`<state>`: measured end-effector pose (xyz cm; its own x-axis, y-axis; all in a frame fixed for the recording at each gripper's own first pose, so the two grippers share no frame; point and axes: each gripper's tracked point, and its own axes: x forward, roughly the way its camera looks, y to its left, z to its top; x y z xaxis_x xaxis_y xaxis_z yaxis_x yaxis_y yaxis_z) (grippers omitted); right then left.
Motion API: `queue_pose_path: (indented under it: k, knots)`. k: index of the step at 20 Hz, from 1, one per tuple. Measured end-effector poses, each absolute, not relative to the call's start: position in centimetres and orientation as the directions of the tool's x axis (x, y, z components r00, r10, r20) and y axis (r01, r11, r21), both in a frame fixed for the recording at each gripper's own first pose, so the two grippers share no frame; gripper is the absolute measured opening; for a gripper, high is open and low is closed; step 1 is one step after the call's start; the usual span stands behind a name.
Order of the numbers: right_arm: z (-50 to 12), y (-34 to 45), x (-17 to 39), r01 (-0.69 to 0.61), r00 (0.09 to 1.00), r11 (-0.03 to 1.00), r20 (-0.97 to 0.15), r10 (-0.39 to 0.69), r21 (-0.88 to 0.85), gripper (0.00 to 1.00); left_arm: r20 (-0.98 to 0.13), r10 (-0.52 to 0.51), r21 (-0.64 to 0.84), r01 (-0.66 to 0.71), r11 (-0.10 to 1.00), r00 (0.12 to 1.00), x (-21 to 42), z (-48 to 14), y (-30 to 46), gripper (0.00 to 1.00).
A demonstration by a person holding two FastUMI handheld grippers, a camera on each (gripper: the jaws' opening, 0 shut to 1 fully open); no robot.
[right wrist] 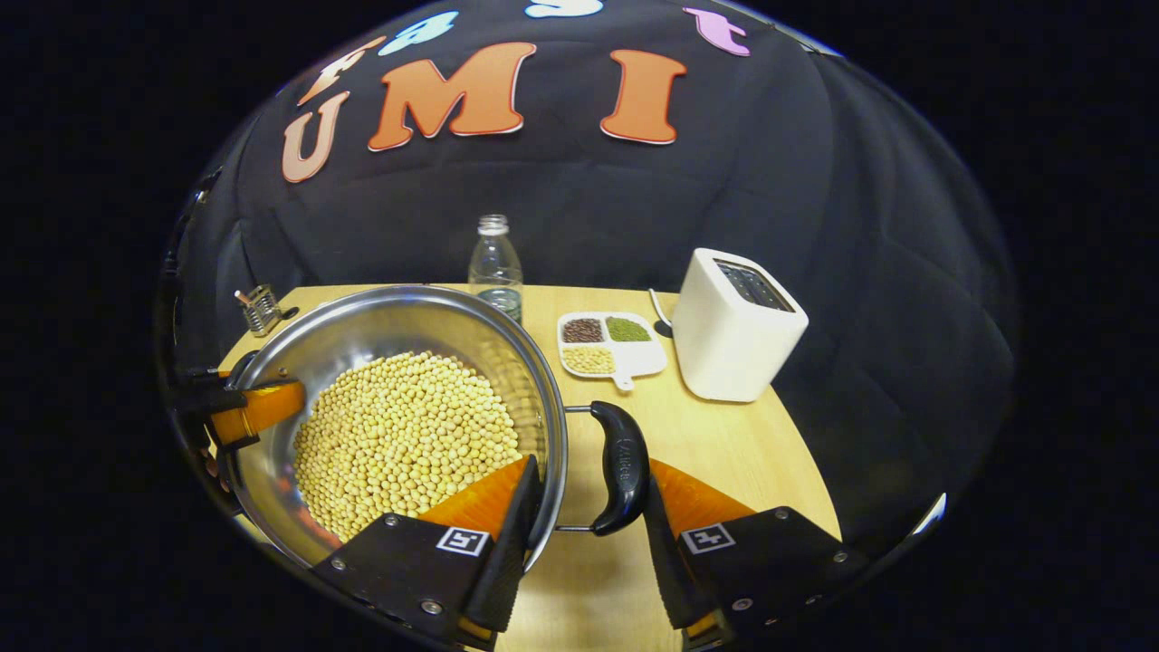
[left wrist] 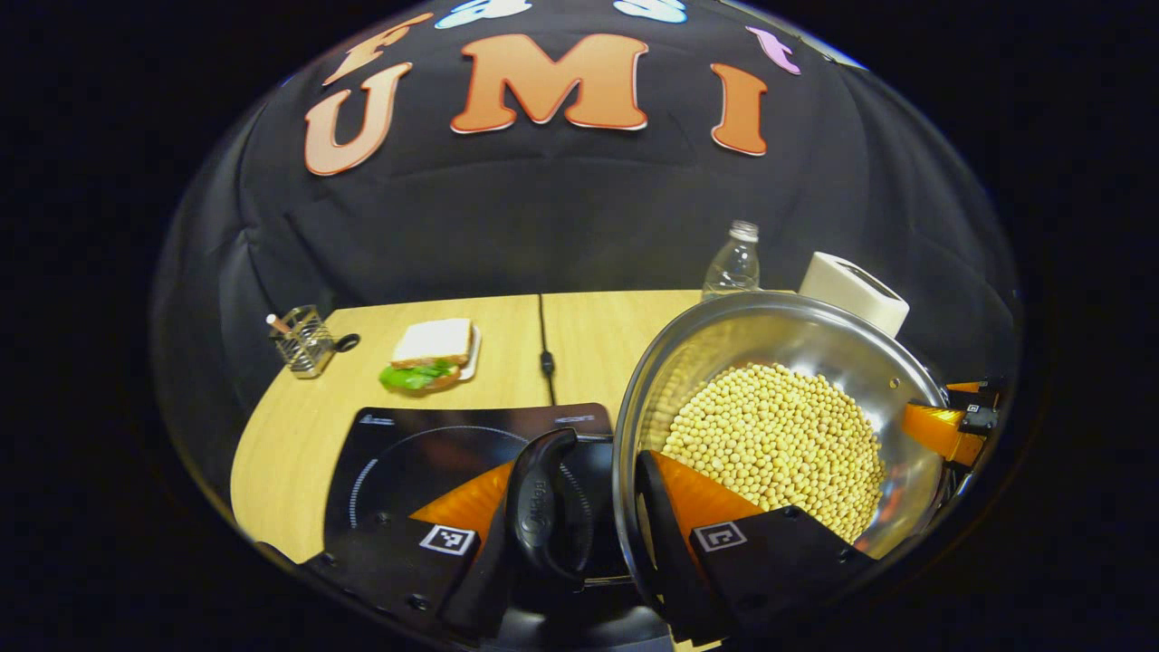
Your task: First push the handle of the pot to place it horizontally, then grasp the pot with both hands and set it on the induction cooktop.
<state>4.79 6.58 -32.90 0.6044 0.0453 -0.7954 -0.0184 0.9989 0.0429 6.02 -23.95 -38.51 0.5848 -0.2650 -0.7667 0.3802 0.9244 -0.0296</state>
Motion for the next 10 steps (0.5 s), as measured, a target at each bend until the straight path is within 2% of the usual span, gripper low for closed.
queue_pose_path:
  k: [3,4,5,6,7,8,9,10]
  knots:
    - [-31.5,9.9,5.1,-0.061,0.614,0.997,-0.786,0.078,0.051,0.63,-0.759,-0.226,-0.007,0.34,0.94,0.611,6.6,-36.8,-19.8,0.7]
    - [-31.2,11.0,5.3,-0.075,0.619,0.996,-0.78,0.091,0.056,0.58,-0.759,-0.217,-0.008,0.325,0.946,0.613,6.5,-36.3,-18.4,0.73]
    - [-30.6,12.0,5.4,-0.088,0.621,0.994,-0.777,0.104,0.062,0.63,-0.759,-0.208,-0.011,0.308,0.951,0.617,6.7,-36.1,-17.2,0.69]
    - [-30.2,13.2,5.5,-0.101,0.624,0.993,-0.773,0.114,0.065,0.63,-0.76,-0.197,-0.005,0.298,0.955,0.619,6.9,-35.9,-15.9,0.73]
    - [-30.0,14.2,5.6,-0.117,0.624,0.991,-0.771,0.125,0.066,0.63,-0.759,-0.186,0.001,0.286,0.958,0.624,7.0,-35.5,-14.7,0.73]
    - [-29.8,15.1,5.5,-0.129,0.621,0.989,-0.772,0.135,0.069,0.58,-0.758,-0.174,0.01,0.278,0.96,0.629,7.1,-35.4,-13.6,0.7]
    - [-29.7,16.0,5.5,-0.138,0.62,0.987,-0.77,0.147,0.077,0.63,-0.758,-0.163,0.014,0.266,0.964,0.631,7.4,-35.4,-12.7,0.7]
    - [-29.5,16.9,5.6,-0.147,0.621,0.986,-0.768,0.158,0.084,0.63,-0.757,-0.154,0.019,0.256,0.966,0.635,7.5,-35.3,-12.0,0.73]
